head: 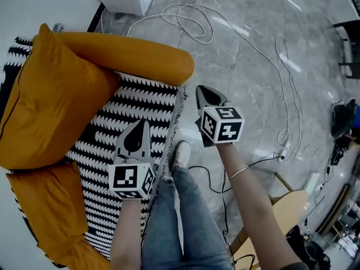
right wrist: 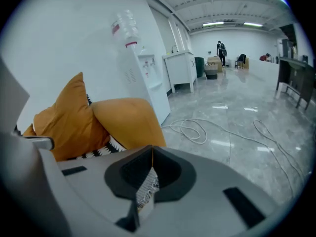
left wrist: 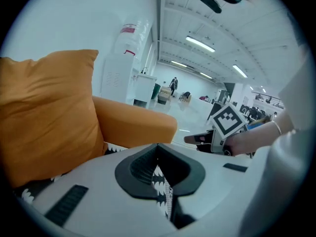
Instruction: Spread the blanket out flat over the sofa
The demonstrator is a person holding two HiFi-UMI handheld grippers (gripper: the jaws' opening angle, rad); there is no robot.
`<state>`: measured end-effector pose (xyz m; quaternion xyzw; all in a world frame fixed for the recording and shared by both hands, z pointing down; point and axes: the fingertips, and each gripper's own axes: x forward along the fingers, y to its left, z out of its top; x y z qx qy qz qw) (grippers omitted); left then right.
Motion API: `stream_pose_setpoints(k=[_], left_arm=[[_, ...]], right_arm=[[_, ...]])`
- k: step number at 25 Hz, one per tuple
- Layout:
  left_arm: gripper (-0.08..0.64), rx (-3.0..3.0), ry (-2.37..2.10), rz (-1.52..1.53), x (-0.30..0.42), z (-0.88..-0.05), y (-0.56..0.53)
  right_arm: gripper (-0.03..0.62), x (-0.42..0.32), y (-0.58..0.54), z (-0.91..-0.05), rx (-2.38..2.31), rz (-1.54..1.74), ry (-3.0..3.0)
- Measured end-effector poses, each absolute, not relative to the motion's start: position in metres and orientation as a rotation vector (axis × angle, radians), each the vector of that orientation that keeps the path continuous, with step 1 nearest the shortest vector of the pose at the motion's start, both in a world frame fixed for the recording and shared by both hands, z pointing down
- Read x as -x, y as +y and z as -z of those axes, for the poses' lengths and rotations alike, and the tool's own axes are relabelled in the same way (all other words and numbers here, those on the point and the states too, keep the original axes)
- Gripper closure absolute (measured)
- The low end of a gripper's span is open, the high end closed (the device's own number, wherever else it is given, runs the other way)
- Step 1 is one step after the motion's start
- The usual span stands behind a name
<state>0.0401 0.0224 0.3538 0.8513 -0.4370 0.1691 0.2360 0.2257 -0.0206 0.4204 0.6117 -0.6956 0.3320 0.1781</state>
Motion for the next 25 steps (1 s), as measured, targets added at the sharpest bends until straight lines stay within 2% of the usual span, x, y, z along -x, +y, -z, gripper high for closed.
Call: stream_pose_setpoints(k=[16, 25], left_arm=[[0.542, -2.455, -1.146, -0.392, -0.026, -0.239, 0.061], [0.543, -2.493, -1.142, -0.357, -0.010, -0.181, 0.079]], right_arm=[[0.577, -0.160, 0.044, -0.243, -1.812, -0.815, -2.176], [0.578, -0.128, 0.087, -0.174, -1.810, -0.792, -2.227]])
